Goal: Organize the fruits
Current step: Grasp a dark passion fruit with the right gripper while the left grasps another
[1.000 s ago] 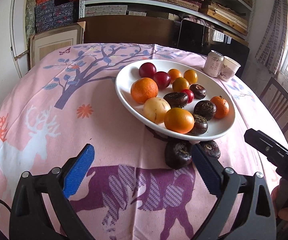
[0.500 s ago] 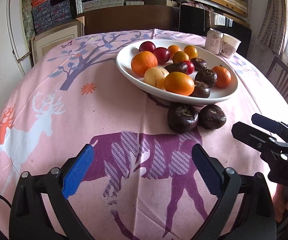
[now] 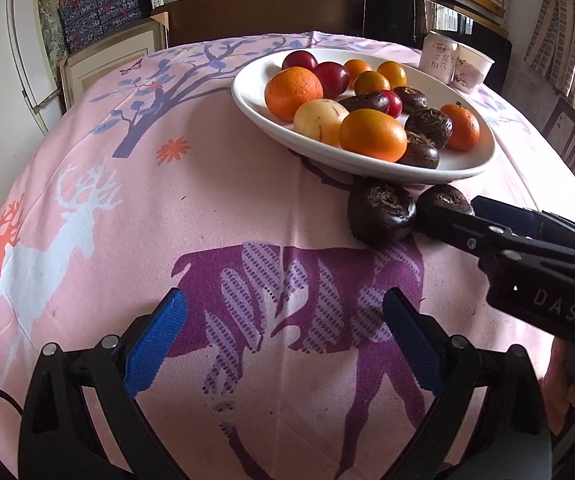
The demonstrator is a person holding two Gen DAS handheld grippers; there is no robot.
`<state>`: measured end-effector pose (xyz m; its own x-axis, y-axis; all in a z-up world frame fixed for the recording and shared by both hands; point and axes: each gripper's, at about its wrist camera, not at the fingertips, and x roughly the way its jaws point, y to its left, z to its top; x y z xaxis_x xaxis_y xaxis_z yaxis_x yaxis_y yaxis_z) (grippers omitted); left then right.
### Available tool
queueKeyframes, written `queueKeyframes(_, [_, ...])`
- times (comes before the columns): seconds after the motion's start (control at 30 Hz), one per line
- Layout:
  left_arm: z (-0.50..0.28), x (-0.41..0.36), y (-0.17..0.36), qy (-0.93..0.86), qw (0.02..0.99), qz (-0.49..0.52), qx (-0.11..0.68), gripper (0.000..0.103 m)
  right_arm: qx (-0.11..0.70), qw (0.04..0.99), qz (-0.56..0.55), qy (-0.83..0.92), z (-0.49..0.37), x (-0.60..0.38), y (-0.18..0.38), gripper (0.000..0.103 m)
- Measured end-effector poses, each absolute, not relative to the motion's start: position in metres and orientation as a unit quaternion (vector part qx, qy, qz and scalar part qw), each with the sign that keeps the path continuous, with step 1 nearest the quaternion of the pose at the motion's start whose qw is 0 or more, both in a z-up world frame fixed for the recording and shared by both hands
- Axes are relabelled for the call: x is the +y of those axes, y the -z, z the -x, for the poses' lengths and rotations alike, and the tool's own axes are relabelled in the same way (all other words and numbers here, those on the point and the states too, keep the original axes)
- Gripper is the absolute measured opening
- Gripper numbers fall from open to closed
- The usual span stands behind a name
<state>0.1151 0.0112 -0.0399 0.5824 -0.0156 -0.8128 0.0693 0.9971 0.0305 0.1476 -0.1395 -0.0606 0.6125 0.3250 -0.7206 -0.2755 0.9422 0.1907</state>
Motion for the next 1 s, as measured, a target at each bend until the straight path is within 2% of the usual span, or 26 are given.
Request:
queueKeyframes(0.03, [-0.115,0.011,0.041,0.025,0.888,-0.031,0.458,0.096,0.406,0.896,-0.027,-0.178,-0.146,-0.137,0.060,0.045])
queueKeyframes(0.2, [-0.115,0.011,0.040,0.028,0.889,-0.026,0.457,0.096,0.395,0.901,-0.032,-0.174,-0.133,-0.153,0.055,0.044])
queueKeyframes(0.4, [-0.126,0.000,0.030,0.046,0.905,-0.019,0.423,0.096,0.392,0.909,-0.092,-0.109,-0.132,-0.204,0.055,0.044])
queueKeyframes(0.8, [-0.162,-0.019,0.035,0.058,0.900,-0.018,0.432,0.096,0.402,0.905,-0.081,-0.111,-0.136,-0.200,0.060,0.045])
queueKeyframes(0.97, [-0.162,-0.024,0.035,0.097,0.897,-0.012,0.430,0.070,0.402,0.905,-0.079,-0.110,-0.136,-0.200,0.061,0.045])
queueKeyframes(1.0, [-0.161,-0.027,0.035,0.107,0.896,-0.016,0.430,0.059,0.402,0.905,-0.078,-0.110,-0.136,-0.200,0.061,0.045])
